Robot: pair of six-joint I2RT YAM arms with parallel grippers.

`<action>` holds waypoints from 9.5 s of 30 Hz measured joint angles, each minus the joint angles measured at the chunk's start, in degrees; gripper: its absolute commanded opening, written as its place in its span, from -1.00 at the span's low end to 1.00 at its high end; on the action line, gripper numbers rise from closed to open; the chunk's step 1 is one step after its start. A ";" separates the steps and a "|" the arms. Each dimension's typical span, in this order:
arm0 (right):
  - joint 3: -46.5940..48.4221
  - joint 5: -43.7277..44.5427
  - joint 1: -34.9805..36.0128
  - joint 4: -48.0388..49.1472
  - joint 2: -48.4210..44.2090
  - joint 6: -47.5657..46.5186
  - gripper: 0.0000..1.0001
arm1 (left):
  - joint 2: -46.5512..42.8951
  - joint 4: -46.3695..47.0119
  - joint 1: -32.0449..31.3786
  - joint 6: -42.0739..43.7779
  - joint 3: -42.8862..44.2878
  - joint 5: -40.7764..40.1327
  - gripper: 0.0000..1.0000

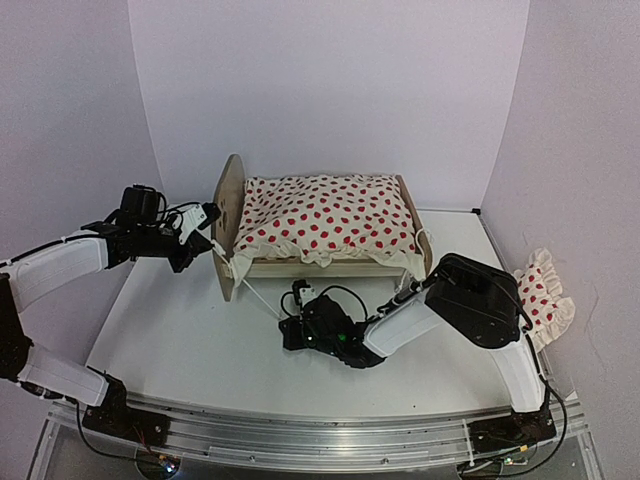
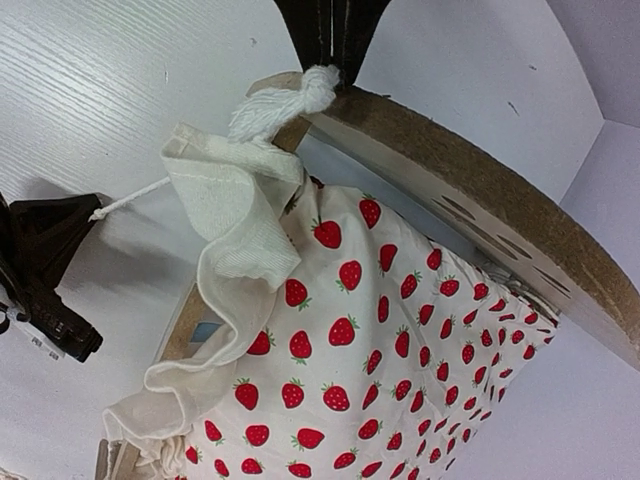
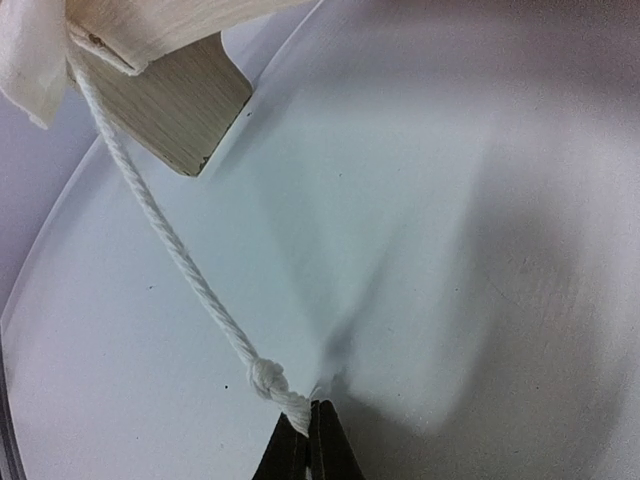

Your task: Set up the pet bed

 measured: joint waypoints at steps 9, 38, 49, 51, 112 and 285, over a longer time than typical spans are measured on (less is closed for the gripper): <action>5.60 -5.02 0.97 -4.42 1.88 -2.42 -1.00 | -5.19 -5.89 -2.17 15.29 -6.12 8.12 -1.00; 17.13 0.68 -22.64 -75.37 -40.23 -9.30 0.31 | 7.68 -11.40 -25.74 8.81 14.48 -4.21 0.49; 27.30 1.42 -27.44 -85.34 -22.19 -14.12 0.22 | 26.20 -8.05 -25.38 2.93 22.75 -20.33 0.35; 28.50 1.41 -27.80 -85.62 -19.89 -14.77 0.13 | 27.74 -7.32 -25.38 2.88 22.94 -22.19 0.30; 19.71 -12.50 -32.92 -84.65 -34.28 -20.87 -1.00 | 8.49 -14.06 -12.78 6.30 19.40 -6.66 -1.00; 16.06 -5.76 -23.17 -61.17 -38.37 -8.42 0.18 | 31.87 -7.86 -14.98 -42.85 38.60 -39.21 -0.70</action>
